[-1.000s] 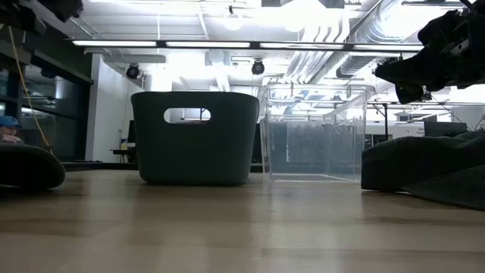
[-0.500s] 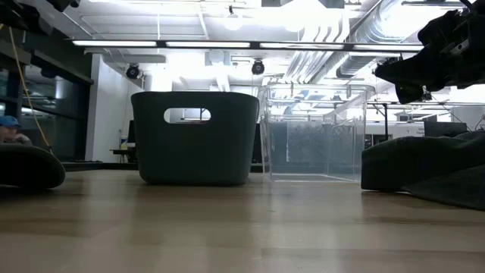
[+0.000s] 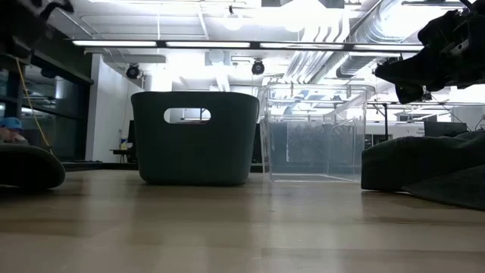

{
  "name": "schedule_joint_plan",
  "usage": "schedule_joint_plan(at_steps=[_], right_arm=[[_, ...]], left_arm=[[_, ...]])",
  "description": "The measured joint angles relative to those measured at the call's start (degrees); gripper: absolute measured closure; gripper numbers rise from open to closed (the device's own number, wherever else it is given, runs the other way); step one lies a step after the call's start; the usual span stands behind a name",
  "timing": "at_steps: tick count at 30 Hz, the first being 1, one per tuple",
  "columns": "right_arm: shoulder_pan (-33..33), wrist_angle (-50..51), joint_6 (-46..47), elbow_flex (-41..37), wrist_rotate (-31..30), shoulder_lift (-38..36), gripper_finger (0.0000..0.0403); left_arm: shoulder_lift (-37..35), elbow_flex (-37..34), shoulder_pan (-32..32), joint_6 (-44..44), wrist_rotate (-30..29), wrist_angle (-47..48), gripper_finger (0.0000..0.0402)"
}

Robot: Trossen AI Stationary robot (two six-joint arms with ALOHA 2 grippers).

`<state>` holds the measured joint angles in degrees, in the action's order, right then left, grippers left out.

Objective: Pick & Place hat
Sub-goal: Put the left black cap into the transparent bin

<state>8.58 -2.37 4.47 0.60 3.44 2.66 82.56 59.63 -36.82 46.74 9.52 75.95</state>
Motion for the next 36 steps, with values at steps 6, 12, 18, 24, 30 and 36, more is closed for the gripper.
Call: schedule_joint_plan(at_steps=[6,12,18,24,30,36], right_arm=[[-0.01,0.0,0.01,-0.01,0.0,0.0,0.0402],[-0.02,0.0,0.0,-0.01,0.0,0.0,0.0402],[-0.01,0.0,0.0,-0.01,0.0,0.0,0.0402],[-0.01,0.0,0.0,-0.01,-0.01,0.0,0.0402],[0.0,0.0,0.0,0.0,0.0,0.0,0.0402],[-0.02,0.0,0.02,0.0,0.0,0.0,0.0402]], left_arm=[[0.02,-1.22,-0.78,0.02,-7.74,-1.75,0.0096],[0.02,-1.22,-1.6,-2.1,-4.94,-5.56,0.0072],[0.02,-1.22,-1.97,-5.79,-3.6,-8.63,0.0071],[0.02,-1.22,-1.84,-7.65,-7.39,-8.78,0.0071],[1.11,-1.27,-1.81,-10.39,-7.56,-8.96,0.0071],[1.03,-4.83,-1.81,-12.08,-5.97,-12.22,0.0071]])
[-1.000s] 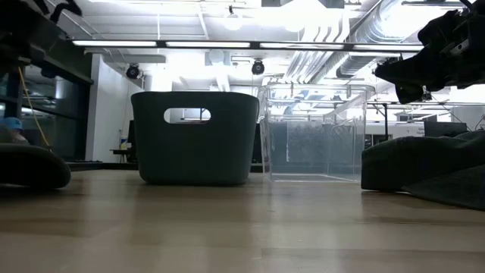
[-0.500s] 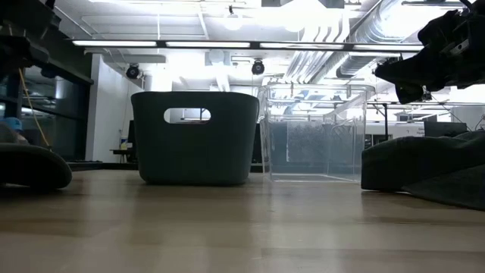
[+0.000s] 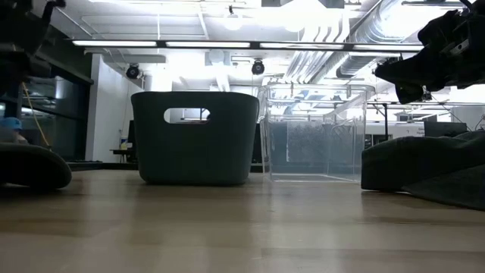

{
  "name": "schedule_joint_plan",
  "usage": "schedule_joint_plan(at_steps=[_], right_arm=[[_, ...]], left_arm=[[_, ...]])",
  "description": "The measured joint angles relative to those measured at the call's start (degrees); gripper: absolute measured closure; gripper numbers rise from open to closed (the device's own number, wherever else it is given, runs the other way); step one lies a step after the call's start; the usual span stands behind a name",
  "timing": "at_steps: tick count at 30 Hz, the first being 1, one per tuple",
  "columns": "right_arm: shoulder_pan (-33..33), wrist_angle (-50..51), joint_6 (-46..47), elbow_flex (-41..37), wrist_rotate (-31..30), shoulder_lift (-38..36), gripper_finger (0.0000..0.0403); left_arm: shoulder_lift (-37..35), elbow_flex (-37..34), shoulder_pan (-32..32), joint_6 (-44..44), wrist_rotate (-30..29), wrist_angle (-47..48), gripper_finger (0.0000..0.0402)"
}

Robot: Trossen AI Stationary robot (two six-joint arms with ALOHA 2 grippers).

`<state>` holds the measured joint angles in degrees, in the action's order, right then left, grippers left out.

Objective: Pick & Place hat
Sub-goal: Put the left black cap into the transparent bin

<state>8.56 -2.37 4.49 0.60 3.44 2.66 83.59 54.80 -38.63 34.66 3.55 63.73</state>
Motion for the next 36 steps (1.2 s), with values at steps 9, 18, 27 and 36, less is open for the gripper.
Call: schedule_joint_plan(at_steps=[9,18,27,36], right_arm=[[0.01,0.0,-0.01,-0.02,0.0,0.0,0.0402],[0.0,0.0,-0.02,-0.02,0.0,0.0,0.0402],[0.02,0.0,-0.02,-0.01,0.0,0.0,0.0402],[0.0,0.0,-0.02,0.0,0.0,0.0,0.0402]], left_arm=[[0.0,-5.39,0.0,-0.45,2.29,-2.22,0.0071],[0.0,-7.62,0.0,-1.43,0.0,-6.42,0.0165],[0.0,-7.62,0.0,-1.26,-0.81,-6.57,0.0372],[-0.02,-7.62,0.0,-1.41,-0.79,-6.28,0.04]])
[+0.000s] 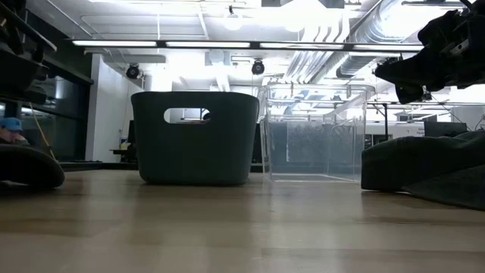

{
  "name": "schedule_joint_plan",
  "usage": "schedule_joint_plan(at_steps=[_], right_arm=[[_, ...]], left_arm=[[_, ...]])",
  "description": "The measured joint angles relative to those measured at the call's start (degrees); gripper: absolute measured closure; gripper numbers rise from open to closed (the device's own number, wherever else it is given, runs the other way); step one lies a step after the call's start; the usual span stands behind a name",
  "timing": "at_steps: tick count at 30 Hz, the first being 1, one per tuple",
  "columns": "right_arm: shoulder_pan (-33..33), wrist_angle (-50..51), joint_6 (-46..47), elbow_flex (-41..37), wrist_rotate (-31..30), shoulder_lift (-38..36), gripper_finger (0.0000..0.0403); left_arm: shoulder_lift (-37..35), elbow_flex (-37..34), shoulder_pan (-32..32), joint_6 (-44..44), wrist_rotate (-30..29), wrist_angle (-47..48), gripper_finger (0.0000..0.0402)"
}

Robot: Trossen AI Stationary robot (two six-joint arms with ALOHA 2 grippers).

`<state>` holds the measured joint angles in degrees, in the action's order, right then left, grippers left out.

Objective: Pick & Place hat
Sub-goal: Put the left black cap into the transparent bin

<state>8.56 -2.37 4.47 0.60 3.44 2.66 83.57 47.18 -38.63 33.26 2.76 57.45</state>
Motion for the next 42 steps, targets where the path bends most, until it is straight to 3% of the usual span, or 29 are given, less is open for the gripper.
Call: schedule_joint_plan(at_steps=[11,18,28,42], right_arm=[[0.0,0.0,0.0,0.0,0.0,0.0,0.0402],[0.02,0.0,0.02,0.0,-0.02,0.0,0.0402],[0.02,0.0,0.0,0.0,-0.01,0.0,0.0402],[0.02,0.0,0.0,0.0,0.0,0.0,0.0402]], left_arm=[[-0.11,0.34,0.0,-0.87,-3.12,-6.75,0.0401],[-0.11,5.78,3.42,-4.51,-3.39,-15.68,0.0401],[-0.11,12.7,9.83,-6.49,-2.42,-15.32,0.0401],[-0.13,17.66,10.51,-4.28,-5.07,-15.8,0.0401]])
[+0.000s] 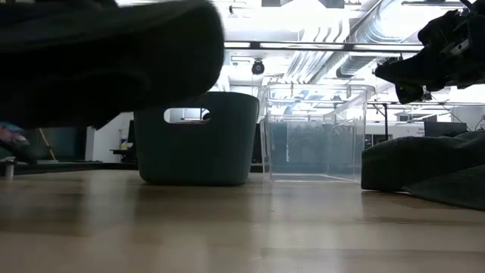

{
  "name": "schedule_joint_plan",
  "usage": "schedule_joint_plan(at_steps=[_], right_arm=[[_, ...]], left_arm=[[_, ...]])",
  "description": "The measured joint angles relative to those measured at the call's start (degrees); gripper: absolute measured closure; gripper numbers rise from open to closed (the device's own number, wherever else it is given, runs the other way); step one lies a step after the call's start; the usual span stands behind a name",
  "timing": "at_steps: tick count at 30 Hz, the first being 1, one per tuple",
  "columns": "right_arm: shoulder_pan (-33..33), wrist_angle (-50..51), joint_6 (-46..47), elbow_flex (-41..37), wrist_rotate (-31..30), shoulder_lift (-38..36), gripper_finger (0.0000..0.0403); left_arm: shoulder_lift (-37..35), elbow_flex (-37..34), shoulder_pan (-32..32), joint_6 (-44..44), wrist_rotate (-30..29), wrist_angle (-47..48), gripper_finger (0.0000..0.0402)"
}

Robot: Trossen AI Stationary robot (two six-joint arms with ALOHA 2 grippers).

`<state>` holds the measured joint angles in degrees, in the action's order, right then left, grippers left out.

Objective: Pick & Place hat
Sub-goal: Put the left black cap into the transparent bin

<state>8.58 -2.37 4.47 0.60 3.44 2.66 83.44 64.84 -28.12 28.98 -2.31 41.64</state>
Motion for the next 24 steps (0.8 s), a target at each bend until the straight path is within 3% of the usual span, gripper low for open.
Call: schedule_joint_plan(at_steps=[15,21,24], right_arm=[[0.0,-0.53,0.05,0.0,-1.92,0.0,0.0402],[0.0,-0.48,8.29,-0.02,-1.09,0.02,0.0402],[0.0,-0.46,5.95,0.0,-1.73,0.02,0.0402]], left_arm=[[0.0,0.39,0.04,1.28,-2.62,-7.94,0.0401],[0.03,1.89,0.88,1.42,-4.31,-9.87,0.0401],[0.88,3.83,1.99,1.46,-4.71,-10.01,0.0401]])
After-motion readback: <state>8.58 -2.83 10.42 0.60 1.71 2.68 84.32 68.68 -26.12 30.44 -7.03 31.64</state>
